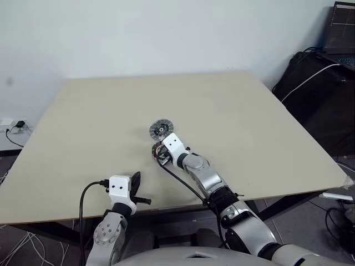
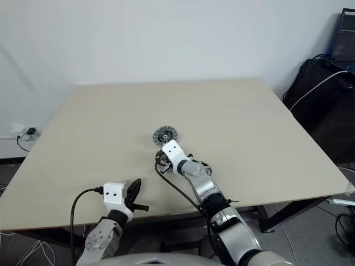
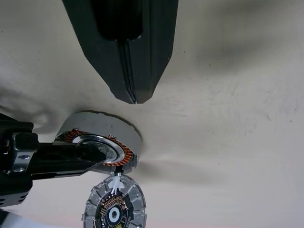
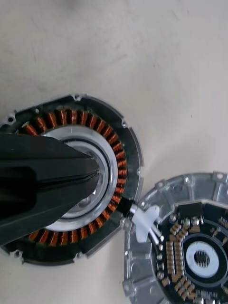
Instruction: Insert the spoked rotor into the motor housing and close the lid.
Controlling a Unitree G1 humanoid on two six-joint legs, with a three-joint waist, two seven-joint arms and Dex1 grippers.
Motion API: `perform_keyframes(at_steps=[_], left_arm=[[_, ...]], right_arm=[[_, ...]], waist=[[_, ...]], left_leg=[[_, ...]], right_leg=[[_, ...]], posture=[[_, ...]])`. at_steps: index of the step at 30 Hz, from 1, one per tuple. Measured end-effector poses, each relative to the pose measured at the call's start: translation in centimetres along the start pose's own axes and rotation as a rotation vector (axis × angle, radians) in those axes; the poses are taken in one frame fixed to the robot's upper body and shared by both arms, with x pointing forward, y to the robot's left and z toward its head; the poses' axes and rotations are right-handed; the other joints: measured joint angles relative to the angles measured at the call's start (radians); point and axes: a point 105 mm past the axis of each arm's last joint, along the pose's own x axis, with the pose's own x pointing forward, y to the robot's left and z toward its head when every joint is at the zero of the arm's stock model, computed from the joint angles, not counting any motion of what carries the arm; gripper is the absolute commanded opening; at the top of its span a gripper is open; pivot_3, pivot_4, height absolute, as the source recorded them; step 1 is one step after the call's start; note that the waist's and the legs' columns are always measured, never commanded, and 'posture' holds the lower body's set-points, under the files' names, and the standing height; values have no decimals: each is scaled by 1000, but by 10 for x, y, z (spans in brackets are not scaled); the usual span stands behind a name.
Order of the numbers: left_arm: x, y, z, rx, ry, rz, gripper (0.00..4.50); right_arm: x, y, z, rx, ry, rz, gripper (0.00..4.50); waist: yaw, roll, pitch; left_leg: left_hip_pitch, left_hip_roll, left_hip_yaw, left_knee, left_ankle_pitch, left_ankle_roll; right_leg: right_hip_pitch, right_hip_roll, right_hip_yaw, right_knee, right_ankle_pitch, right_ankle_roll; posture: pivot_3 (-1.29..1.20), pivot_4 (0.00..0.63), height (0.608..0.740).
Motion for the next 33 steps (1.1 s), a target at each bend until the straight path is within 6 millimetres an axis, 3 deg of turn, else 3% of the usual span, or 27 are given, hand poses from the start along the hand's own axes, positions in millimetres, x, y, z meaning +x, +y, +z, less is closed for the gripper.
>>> perform_keyframes(at_steps=[10,21,27,33], left_arm=[[-1,0,-1,-4,2,1,0],[-1,0,-1,-4,3,0,0],[-1,0,-1,-3,5,2,0],[-2,0,-3,-5,10,6,0]], right_arm=[[-2,6,-1,0,8,41,19],[-4,-10,21,29,-70,-60,19],[3,-1,1,20,12,-24,19],[3,2,-1,10,22,-5,19]], waist=[[-2,0,-1],[-1,0,-1],[-2,0,-1],[-3,0,-3]], left_leg=[[1,0,0,0,-1,-1],[1,0,0,0,-1,-1],[1,0,0,0,0,0],[1,0,0,0,-1,-2]], right_leg=[[0,0,0,1,0,0],[0,0,0,1,0,0],[0,0,0,1,0,0],[0,0,0,2,0,-1]], posture=[[0,0,740],[0,0,740],[0,0,740],[0,0,740]])
